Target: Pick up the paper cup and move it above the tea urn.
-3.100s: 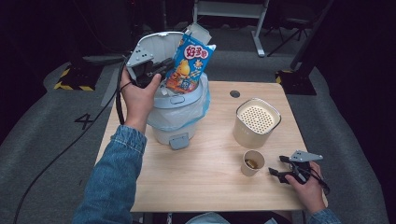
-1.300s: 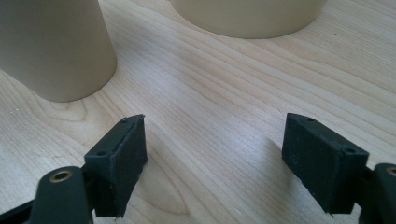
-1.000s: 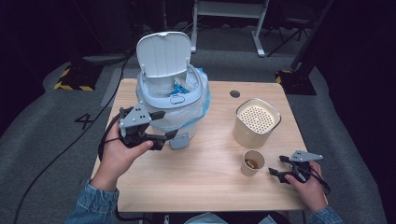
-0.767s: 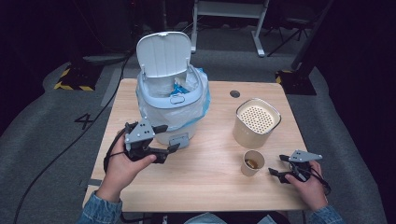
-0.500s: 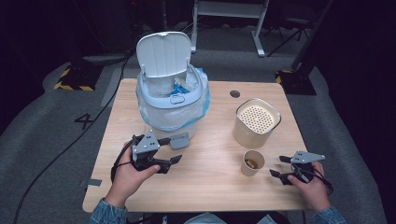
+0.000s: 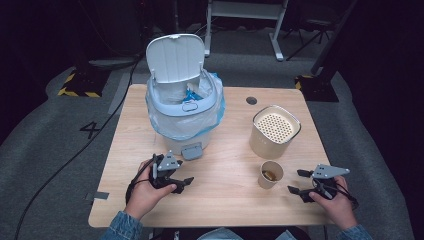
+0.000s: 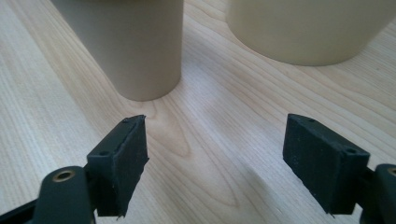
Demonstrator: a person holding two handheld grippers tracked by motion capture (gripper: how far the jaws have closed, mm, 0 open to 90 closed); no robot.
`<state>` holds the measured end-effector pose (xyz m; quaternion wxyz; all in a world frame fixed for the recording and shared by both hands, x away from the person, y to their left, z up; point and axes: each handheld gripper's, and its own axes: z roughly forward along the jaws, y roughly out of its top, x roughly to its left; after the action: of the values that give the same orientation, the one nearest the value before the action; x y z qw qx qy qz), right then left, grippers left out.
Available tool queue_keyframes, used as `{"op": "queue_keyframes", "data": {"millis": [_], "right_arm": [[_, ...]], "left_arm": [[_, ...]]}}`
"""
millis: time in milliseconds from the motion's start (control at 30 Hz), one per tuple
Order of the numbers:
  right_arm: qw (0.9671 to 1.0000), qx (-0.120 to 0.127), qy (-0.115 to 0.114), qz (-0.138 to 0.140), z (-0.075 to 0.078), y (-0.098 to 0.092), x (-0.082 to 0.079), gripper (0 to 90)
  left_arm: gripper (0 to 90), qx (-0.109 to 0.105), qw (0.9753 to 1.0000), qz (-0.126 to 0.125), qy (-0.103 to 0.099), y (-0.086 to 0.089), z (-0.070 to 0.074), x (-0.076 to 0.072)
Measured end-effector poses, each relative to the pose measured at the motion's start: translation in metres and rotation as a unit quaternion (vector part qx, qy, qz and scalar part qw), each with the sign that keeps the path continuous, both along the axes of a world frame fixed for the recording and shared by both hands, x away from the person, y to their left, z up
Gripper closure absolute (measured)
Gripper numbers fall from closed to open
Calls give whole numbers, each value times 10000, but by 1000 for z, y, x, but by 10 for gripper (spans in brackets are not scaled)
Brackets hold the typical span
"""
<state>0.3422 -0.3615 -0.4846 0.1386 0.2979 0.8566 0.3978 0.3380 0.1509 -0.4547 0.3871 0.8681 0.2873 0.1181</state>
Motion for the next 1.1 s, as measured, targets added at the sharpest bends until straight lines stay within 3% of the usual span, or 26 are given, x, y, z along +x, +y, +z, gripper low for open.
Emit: {"op": "queue_keyframes", "data": {"millis": [67,100,167,200,300,433,467,533,667,833,1100], "right_arm": [[10000,30,28,44,0,1,0,203],[10000,25,16,71,0,2,0,199],[9999,37,27,130,0,4,-1,191],[9998,32,32,167,-1,7,-1,183],[9998,4,28,191,-1,8,-2,178],[9997,59,28,217,-2,11,-2,166],[9997,59,28,217,-2,11,-2,166],[9997,78,39,210,-1,12,-2,161],[9995,227,55,201,-2,16,-4,161],[9990,429,-43,122,-2,20,-4,165],[9984,504,-10,265,-4,30,-3,168]], "left_arm": [[295,-114,9999,-3,6,-2,-8,0],[298,-66,9999,-10,84,-3,-11,1],[295,236,9997,11,111,-6,-16,1],[296,292,9996,24,33,-7,-19,1],[296,335,9993,40,186,-9,-26,2],[294,660,9972,155,305,-10,-39,4],[280,660,9972,155,305,-10,-39,4],[275,458,9981,235,351,-8,-43,4],[200,258,9991,267,198,-5,-49,6],[196,241,9991,271,218,-5,-49,6],[190,234,9991,284,218,-6,-49,7]]}}
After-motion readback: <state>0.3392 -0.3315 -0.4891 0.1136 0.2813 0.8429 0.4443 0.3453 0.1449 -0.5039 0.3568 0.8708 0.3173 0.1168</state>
